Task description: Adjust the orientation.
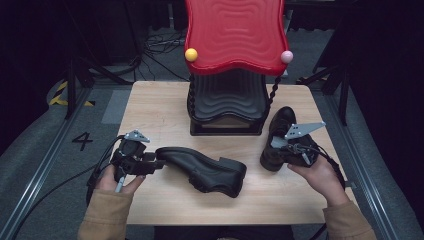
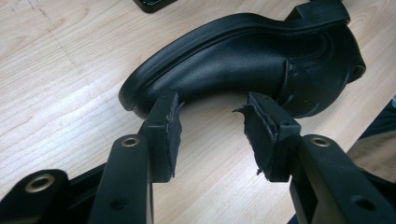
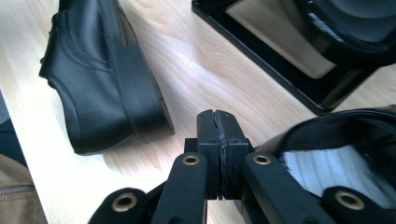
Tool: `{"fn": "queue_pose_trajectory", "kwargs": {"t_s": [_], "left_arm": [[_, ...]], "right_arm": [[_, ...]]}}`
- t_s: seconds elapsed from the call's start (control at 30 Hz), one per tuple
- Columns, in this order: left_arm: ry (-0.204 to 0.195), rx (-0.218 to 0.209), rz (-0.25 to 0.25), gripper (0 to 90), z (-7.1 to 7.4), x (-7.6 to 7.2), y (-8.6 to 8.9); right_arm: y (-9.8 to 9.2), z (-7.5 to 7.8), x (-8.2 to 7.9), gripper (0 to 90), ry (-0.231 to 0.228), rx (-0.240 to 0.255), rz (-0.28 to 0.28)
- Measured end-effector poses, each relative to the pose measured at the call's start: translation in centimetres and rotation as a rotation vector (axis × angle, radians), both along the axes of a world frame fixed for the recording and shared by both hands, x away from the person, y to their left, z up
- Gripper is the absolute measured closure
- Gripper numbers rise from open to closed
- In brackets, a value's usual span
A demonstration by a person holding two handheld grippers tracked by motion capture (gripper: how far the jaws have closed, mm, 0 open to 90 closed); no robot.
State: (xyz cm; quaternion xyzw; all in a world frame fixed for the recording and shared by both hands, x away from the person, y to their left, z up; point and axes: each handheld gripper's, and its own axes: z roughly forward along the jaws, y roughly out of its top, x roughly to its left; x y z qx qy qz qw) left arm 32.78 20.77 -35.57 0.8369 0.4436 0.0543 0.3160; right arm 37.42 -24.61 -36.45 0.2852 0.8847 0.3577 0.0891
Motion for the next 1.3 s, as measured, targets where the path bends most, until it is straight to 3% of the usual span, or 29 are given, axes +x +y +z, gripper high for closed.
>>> {"fn": "queue_pose_trajectory", "kwargs": {"t_s": [0.6, 0.93, 1.3], "left_arm": [[0.019, 0.005, 0.016, 50.5, -0.2, -1.4, 0.8], [0.02, 0.009, 0.019, 49.8, -0.4, -2.0, 1.1], [0.031, 0.012, 0.032, 49.3, -0.7, -2.4, 1.6]], "right_arm": [[4.8, -1.0, -0.1, 89.7, 0.045, 0.028, 0.117], [7.3, -2.7, 0.1, 89.7, 0.113, 0.007, 0.185], [8.5, -3.8, 0.4, 89.6, 0.125, -0.012, 0.209]]}}
